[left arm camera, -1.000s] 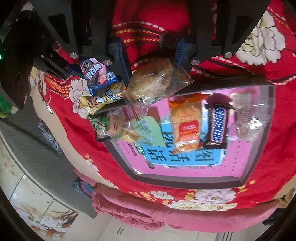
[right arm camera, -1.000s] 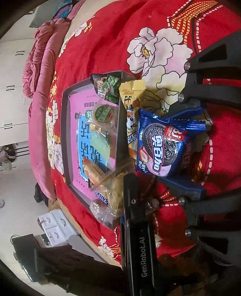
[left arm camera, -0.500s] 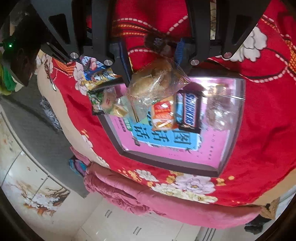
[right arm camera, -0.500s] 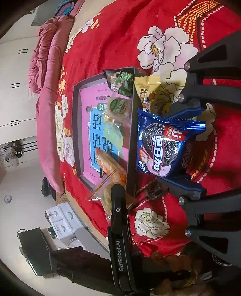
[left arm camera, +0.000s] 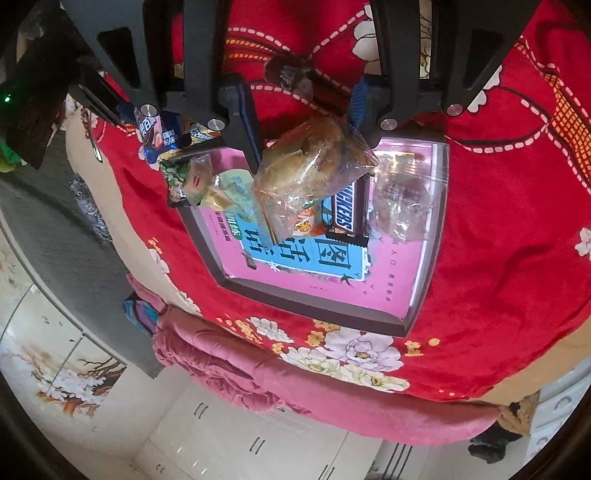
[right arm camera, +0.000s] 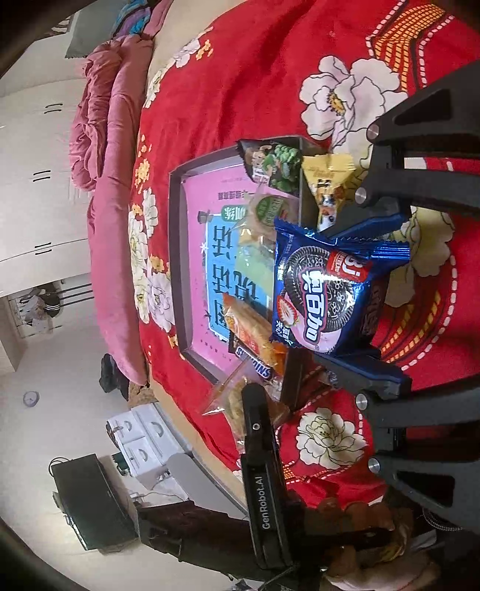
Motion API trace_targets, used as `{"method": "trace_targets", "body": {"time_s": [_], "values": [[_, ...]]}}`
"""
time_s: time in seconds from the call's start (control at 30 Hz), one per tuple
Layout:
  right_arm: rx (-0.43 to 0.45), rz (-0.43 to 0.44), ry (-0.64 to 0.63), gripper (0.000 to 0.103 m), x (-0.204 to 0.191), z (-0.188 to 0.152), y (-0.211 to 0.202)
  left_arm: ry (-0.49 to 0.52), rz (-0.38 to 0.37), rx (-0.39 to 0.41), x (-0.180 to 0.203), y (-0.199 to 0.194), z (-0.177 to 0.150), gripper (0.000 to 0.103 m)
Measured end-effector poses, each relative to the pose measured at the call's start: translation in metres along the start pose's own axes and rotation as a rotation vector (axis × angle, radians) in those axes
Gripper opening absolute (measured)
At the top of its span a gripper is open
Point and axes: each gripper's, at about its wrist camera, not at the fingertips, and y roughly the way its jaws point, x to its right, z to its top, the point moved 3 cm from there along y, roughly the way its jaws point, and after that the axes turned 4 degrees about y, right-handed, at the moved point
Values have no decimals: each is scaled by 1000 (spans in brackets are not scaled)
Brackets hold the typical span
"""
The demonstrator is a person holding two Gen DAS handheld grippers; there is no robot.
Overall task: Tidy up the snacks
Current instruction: 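Carry the pastry bag into the tray with the left tool while the right tool carries the blue packet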
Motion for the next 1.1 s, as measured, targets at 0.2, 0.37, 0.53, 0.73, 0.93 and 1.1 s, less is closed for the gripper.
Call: {"method": "trace_targets", "body": {"time_s": [0.2, 0.37, 0.53, 0.73, 0.93, 1.1], "values": [[22, 4, 7, 55, -2, 9, 1, 11, 18, 7, 1, 0, 1, 42], [40, 1, 21, 55, -1, 18, 3, 12, 21, 7, 1, 0, 1, 42], [52, -3, 35, 55, 2, 24, 5, 0, 23, 9, -3, 1, 2, 42], [57, -5, 46, 55, 4, 29, 7, 6, 39, 15, -4, 3, 5, 42], [61, -16, 41, 55, 5, 32, 13, -5, 51, 7, -8, 12, 7, 42], [47, -33, 45, 55, 7, 39, 29, -22, 77, -3, -14, 22, 10, 41]]}}
